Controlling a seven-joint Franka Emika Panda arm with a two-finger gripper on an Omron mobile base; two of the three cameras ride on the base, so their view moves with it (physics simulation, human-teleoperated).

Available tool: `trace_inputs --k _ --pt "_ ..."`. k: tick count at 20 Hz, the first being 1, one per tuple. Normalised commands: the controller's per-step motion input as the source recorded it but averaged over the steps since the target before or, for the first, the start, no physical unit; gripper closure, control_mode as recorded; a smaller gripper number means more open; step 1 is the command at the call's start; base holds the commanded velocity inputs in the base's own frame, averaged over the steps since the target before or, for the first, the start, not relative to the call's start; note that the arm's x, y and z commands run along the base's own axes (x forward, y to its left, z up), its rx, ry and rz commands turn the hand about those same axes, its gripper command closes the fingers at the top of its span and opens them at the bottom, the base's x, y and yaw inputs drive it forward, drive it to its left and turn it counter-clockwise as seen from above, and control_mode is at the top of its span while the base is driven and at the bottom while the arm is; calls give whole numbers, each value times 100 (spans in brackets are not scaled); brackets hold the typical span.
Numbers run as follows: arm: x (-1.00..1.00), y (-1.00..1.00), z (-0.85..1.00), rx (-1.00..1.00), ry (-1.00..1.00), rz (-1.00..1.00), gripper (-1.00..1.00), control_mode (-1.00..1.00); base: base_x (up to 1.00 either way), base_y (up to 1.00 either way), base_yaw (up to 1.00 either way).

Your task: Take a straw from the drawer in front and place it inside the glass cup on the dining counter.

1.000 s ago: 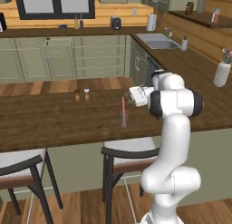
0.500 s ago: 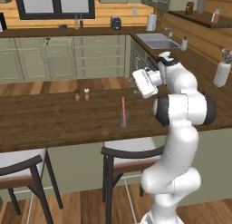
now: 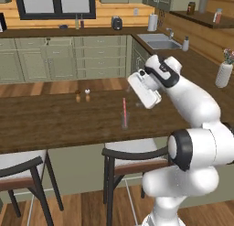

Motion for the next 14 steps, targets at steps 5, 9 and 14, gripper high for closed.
trace_inputs --k 5,9,14 --pt "-41 48 -15 -39 6 4 -100 -100 0 0 0" --pt "-6 43 -40 -31 28 10 -100 -100 0 0 0" --pt "-11 37 -55 -27 24 8 -100 -100 0 0 0"
